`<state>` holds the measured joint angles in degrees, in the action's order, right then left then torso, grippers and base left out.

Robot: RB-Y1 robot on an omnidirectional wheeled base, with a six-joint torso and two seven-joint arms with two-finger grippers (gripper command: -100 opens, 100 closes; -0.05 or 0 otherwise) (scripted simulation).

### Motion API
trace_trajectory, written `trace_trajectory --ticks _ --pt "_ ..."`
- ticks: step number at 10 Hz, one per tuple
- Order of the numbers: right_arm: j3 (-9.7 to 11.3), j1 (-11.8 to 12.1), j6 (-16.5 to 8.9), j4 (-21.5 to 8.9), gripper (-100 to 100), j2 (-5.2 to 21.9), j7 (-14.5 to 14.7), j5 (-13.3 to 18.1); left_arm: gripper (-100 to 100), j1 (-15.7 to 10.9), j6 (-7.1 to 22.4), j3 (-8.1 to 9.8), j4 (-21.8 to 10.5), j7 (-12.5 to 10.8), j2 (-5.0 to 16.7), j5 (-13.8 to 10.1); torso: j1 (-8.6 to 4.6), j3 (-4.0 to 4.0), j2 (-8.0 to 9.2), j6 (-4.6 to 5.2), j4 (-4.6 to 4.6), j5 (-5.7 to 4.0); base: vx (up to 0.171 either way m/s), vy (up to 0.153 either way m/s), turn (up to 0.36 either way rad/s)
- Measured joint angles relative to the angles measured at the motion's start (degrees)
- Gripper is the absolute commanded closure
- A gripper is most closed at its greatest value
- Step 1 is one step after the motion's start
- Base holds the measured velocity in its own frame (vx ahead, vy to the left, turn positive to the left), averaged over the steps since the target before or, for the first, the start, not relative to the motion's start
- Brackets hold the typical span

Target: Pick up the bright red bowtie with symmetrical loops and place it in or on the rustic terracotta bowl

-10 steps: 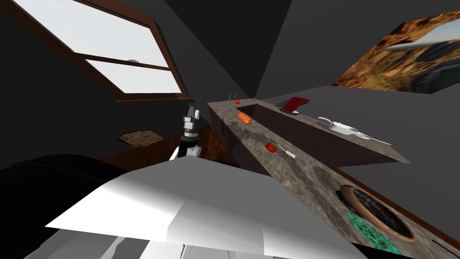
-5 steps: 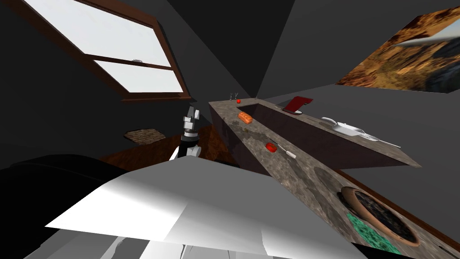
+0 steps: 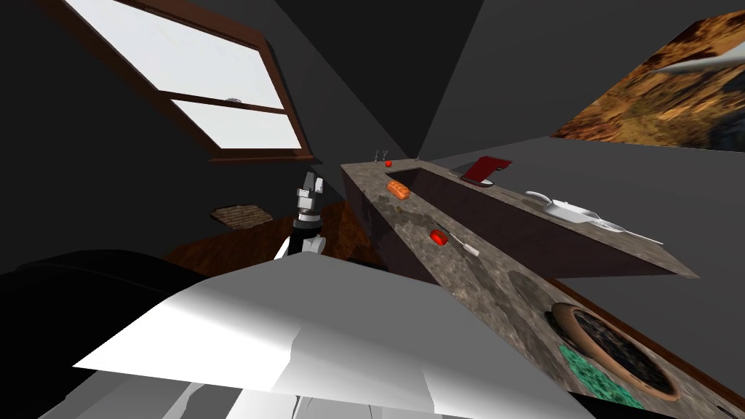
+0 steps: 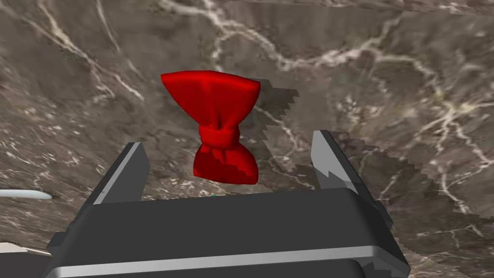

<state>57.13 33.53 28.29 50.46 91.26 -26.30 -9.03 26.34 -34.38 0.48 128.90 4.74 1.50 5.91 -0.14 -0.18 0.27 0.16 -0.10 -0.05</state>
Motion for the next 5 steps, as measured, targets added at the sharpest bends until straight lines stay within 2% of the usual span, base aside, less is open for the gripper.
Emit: trace_trajectory --ticks 3,5 --pt "0.75 0.48 -3.56 4.79 -100 1.48 0.28 -2.34 0 0.00 0.00 0.00 0.00 0.00 0.00 0.00 -0.02 -0.01 0.02 -0.02 0.00 0.00 -0.056 -0.030 0.065" --pt "1.00 0.76 -5.68 8.00 -100 2.39 0.39 -3.48 0 0.00 0.00 0.00 0.00 0.00 0.00 0.00 0.01 0.03 -0.06 -0.01 0.01 -0.01 -0.025 -0.017 0.025"
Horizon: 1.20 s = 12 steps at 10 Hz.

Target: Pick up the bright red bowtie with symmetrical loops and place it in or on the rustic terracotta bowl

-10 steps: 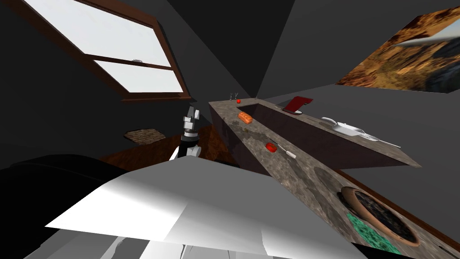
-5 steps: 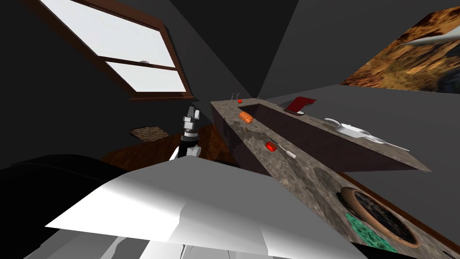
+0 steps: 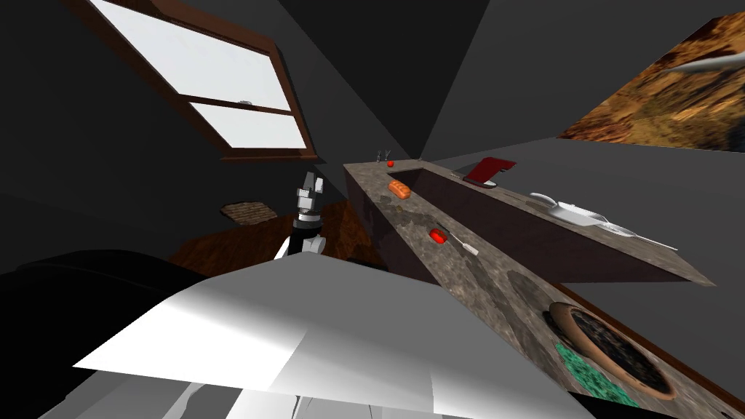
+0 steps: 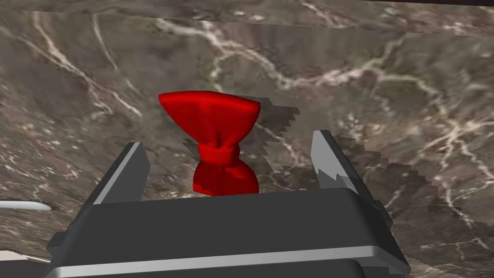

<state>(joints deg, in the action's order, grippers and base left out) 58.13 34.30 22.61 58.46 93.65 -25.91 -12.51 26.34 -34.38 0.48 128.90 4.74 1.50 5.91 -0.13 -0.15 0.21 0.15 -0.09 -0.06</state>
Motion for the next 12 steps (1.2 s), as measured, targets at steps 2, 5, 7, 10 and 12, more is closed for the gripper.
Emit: trace_trajectory --ticks 2,5,7,10,12 --pt "0.00 0.02 -0.25 0.22 100 0.06 0.05 -0.09 0 0.01 0.00 0.00 0.00 0.00 0.00 0.00 -0.02 0.06 -0.10 0.02 0.02 -0.04 0.000 0.000 0.000" --pt "-0.03 0.01 -0.28 0.17 100 0.13 0.02 -0.11 0 0.01 0.00 0.00 0.00 0.00 0.00 0.00 -0.06 0.07 -0.11 0.04 0.03 -0.12 0.000 0.000 0.000" --pt "-0.03 0.01 -0.28 0.16 100 0.14 0.03 -0.11 0 0.01 0.00 0.00 0.00 0.00 0.00 0.00 -0.06 0.06 -0.11 0.04 0.03 -0.12 0.022 0.015 -0.046" --pt "-0.42 -0.58 3.00 -4.30 100 -1.44 -0.22 2.02 0 0.01 0.00 0.00 0.00 0.00 0.00 0.00 0.01 0.14 -0.25 0.09 0.06 -0.18 0.057 0.030 -0.067" --pt "-0.74 -0.95 5.37 -7.41 100 -2.57 -0.45 3.39 0 0.01 0.00 0.00 0.00 0.00 0.00 0.00 -0.01 0.12 -0.20 0.09 0.06 -0.17 0.038 0.023 -0.040"
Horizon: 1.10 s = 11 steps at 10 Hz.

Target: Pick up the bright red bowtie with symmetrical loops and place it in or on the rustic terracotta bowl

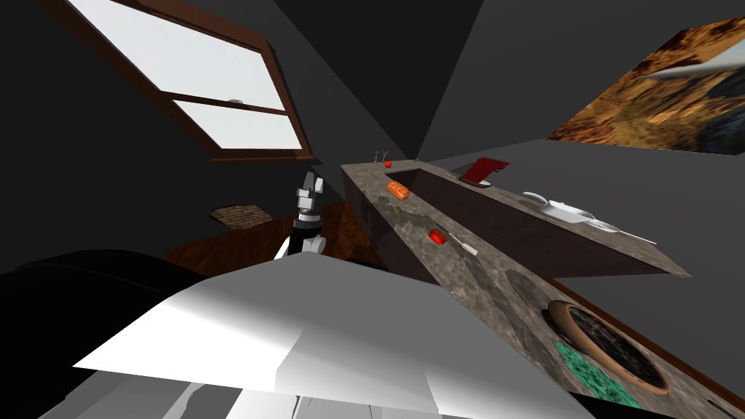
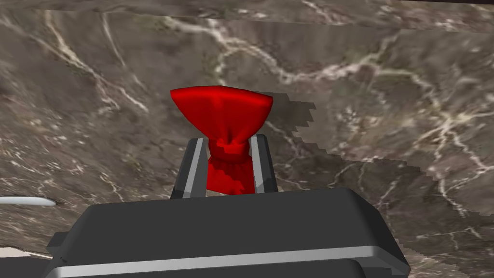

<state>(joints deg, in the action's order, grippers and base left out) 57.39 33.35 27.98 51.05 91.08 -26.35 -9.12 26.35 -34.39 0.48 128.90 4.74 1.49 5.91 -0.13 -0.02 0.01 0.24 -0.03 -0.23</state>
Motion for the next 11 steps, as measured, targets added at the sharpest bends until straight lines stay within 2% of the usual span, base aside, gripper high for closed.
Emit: trace_trajectory --ticks 9,10,11 --pt "-1.45 -1.65 9.23 -12.91 100 -4.16 -0.83 6.00 0 0.00 0.00 0.00 0.00 0.00 0.00 0.00 0.03 0.00 0.01 0.02 0.00 0.02 0.040 0.025 -0.050" --pt "-1.45 -1.66 9.36 -13.01 0 -4.19 -0.85 6.04 0 0.00 0.00 0.00 0.00 0.00 0.00 0.00 -0.02 -0.04 0.08 0.01 -0.01 0.01 0.000 0.000 0.000" --pt "-1.45 -1.66 9.35 -13.00 100 -4.19 -0.85 6.03 0 -0.01 0.00 0.00 0.00 0.00 0.00 0.00 -0.05 -0.07 0.12 0.01 -0.02 0.00 -0.027 0.001 0.147"
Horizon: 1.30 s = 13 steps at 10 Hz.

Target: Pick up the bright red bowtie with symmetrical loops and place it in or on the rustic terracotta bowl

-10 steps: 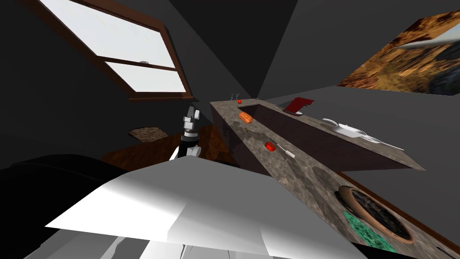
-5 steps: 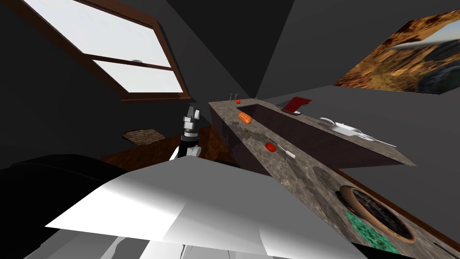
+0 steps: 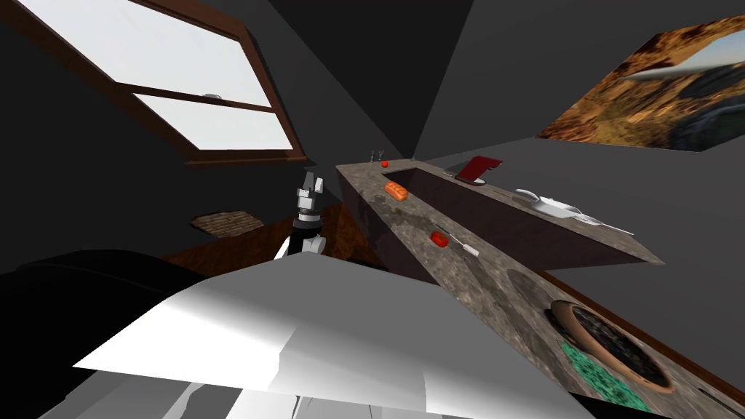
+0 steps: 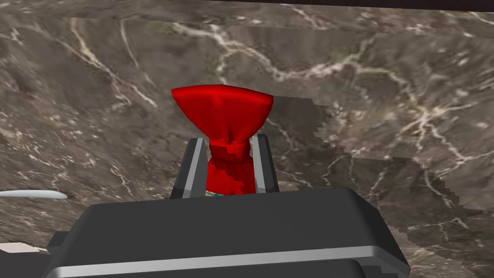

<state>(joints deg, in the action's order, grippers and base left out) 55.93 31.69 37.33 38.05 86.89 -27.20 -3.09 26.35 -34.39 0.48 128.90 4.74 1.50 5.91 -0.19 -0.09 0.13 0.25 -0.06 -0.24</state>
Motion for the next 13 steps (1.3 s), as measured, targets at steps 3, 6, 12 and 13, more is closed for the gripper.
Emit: trace_trajectory --ticks 3,6,12,13 --pt "-0.15 -0.52 1.64 -2.00 100 1.57 -1.66 -0.52 0 -0.01 0.00 0.00 0.00 0.00 0.00 0.00 -0.05 -0.02 0.05 -0.11 -0.01 0.05 -0.030 -0.010 0.100" --pt "-1.17 1.72 1.11 1.32 100 6.24 -3.37 -3.17 0 -0.02 0.00 0.00 0.00 0.00 0.00 0.00 -0.01 -0.02 0.04 -0.29 -0.02 0.12 -0.057 -0.016 0.225" --pt "-2.18 4.85 2.30 3.36 100 13.96 -7.86 -8.71 0 -0.01 0.00 0.00 0.00 0.00 0.00 0.00 -0.05 -0.02 0.04 -0.18 0.00 0.06 -0.053 -0.029 0.185" --pt "-2.01 4.70 2.53 3.55 100 15.12 -9.00 -8.80 0 -0.01 0.00 0.00 0.00 0.00 0.00 0.00 -0.07 -0.01 0.03 -0.22 0.00 0.04 -0.053 -0.034 0.190"
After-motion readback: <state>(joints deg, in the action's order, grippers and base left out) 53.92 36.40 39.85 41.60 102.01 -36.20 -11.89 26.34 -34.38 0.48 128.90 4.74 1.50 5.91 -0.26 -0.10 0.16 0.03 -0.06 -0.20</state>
